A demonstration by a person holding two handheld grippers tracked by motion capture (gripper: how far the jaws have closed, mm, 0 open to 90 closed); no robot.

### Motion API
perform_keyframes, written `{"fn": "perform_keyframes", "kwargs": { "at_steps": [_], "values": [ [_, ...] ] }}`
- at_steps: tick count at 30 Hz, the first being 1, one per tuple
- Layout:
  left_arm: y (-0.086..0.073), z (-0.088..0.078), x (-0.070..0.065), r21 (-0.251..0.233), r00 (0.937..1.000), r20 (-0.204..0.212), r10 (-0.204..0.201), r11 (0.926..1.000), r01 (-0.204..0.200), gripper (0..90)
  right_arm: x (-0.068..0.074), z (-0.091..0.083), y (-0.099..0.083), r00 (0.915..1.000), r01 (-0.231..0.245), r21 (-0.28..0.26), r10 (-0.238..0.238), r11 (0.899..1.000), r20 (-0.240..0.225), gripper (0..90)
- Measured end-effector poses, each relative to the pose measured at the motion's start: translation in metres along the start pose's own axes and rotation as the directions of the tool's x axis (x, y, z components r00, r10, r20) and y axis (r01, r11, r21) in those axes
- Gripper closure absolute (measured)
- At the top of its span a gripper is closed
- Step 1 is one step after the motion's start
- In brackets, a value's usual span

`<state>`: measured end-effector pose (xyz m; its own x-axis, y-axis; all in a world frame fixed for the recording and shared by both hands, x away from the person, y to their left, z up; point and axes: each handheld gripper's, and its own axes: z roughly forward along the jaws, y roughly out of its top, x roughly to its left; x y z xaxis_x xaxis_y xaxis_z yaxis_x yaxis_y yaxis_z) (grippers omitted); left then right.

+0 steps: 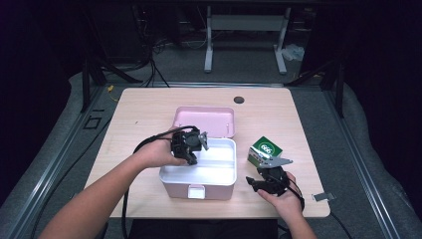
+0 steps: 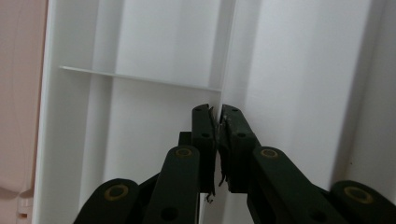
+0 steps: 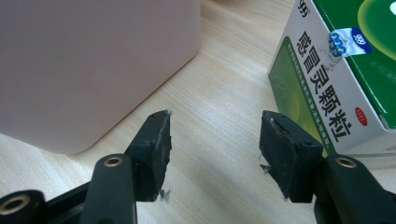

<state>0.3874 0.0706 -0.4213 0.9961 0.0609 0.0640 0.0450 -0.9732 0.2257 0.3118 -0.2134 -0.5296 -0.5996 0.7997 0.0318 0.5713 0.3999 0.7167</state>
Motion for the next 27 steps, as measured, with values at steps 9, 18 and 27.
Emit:
{"fn": "perform_keyframes", "kwargs": {
  "at_steps": [9, 18, 27],
  "values": [
    [0.009, 0.001, 0.002, 0.092, 0.9968, 0.026, 0.075, 0.9927, -0.077, 88.4, 0.0, 0.0, 0.0, 1.0, -0.002, 0.001, 0.002, 1.0, -0.002, 43.2],
    [0.012, 0.001, 0.005, 0.112, 0.9949, 0.051, 0.087, 0.9895, -0.092, 89.1, -0.002, -0.001, -0.001, 1.0, -0.002, -0.002, 0.002, 1.0, 0.001, 43.4],
    [0.013, -0.008, 0.0, 0.135, 0.9946, 0.01, 0.103, 0.9854, -0.103, 89.4, -0.002, -0.001, -0.001, 1.0, -0.007, -0.002, 0.007, 1.0, -0.001, 43.5]
  ]
}}
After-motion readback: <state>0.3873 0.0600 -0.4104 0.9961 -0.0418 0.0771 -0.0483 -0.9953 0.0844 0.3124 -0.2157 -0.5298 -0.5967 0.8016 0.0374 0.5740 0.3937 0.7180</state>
